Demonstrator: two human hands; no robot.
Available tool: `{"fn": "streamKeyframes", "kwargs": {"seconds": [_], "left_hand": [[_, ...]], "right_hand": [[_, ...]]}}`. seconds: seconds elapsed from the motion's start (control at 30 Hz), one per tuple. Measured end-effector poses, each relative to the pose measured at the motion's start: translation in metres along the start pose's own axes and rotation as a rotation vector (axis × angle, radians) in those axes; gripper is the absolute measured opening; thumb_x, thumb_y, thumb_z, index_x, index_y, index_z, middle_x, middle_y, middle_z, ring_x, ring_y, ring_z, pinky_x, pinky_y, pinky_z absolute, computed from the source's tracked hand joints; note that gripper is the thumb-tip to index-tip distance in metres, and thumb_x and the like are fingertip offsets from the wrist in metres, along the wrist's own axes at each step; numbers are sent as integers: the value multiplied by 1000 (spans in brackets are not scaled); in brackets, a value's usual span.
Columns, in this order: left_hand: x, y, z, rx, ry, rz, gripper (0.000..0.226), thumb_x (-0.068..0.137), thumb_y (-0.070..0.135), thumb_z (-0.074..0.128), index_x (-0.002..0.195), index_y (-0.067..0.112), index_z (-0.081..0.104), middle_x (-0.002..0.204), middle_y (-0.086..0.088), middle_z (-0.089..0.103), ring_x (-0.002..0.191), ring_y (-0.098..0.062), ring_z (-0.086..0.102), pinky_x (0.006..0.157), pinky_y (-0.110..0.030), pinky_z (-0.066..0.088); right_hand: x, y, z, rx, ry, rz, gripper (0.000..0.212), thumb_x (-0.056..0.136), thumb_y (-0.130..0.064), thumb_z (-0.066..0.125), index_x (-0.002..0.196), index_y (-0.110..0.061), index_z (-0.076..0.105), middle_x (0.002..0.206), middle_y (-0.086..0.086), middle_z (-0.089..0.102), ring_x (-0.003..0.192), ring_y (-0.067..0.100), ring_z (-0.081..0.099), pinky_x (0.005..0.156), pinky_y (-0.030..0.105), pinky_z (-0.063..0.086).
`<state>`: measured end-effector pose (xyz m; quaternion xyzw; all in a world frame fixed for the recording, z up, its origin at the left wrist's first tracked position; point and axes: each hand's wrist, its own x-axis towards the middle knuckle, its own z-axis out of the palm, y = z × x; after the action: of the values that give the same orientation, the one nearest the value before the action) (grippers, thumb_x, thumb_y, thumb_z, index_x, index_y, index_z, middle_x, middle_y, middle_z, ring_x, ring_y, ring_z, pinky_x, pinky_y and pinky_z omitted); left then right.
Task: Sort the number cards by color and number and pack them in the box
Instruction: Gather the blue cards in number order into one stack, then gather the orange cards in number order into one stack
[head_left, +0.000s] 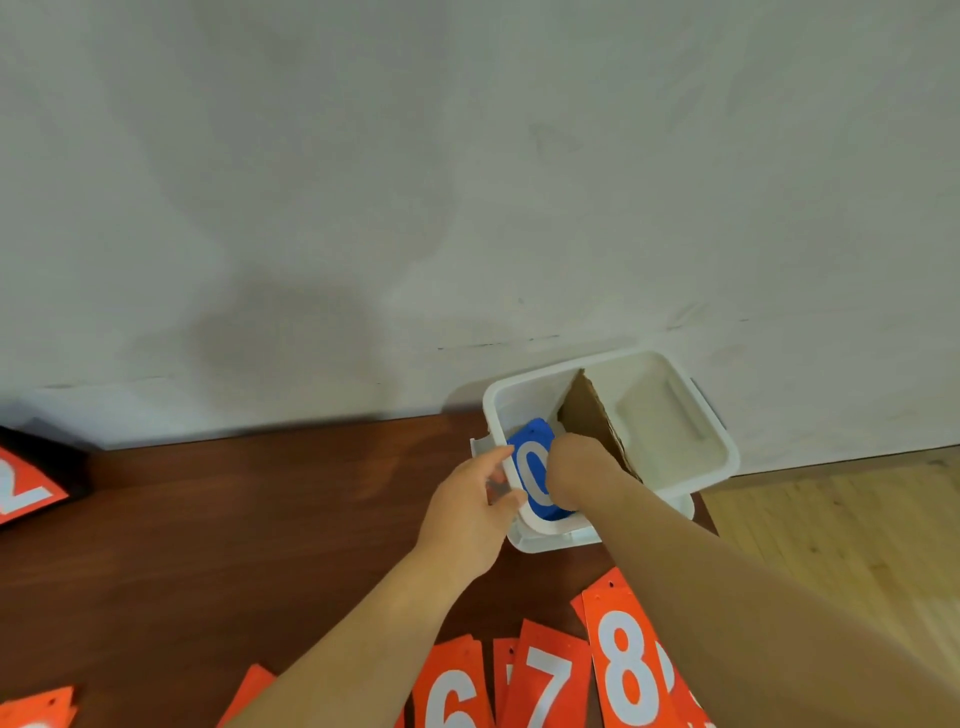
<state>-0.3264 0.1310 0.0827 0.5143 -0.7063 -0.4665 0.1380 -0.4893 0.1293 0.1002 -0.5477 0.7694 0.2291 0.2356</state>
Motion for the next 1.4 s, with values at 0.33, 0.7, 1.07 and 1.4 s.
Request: {"fn": "streamKeyframes", "kwargs": {"seconds": [0.33, 0.7, 1.07, 1.4], "left_hand": [[-65, -9, -37, 298, 127, 51, 54, 98, 44, 61, 148, 38, 43, 141, 12, 51, 130, -9, 50, 105, -35, 50], [-204, -104, -94, 750, 209, 24, 76, 90, 65, 56, 154, 31, 33, 153, 2, 38, 142, -20, 36, 112, -39, 37], [-333, -184, -131, 837, 350, -284, 80, 82, 67, 64, 149, 27, 45, 147, -7, 48, 137, -29, 44, 106, -48, 44], [-412, -250, -178, 879, 481, -498, 75, 71, 59, 76, 133, 18, 62, 128, -14, 59, 117, -38, 53, 88, -55, 48]], "right_hand": [[-103, 17, 28, 690, 396, -70, 50, 95, -39, 65, 141, -28, 51, 133, -6, 60, 112, 13, 61, 90, 25, 49], [-199, -67, 118, 512, 392, -12, 77, 90, -59, 61, 156, -36, 27, 168, 3, 19, 155, 26, 16, 124, 46, 21], [-232, -146, 157, 319, 279, -212, 82, 86, -67, 53, 157, -40, 21, 170, 6, 10, 155, 35, 12, 123, 56, 18], [-249, -234, 155, 176, 299, -401, 84, 82, -70, 53, 155, -41, 24, 168, 4, 15, 153, 35, 17, 120, 59, 20]]}}
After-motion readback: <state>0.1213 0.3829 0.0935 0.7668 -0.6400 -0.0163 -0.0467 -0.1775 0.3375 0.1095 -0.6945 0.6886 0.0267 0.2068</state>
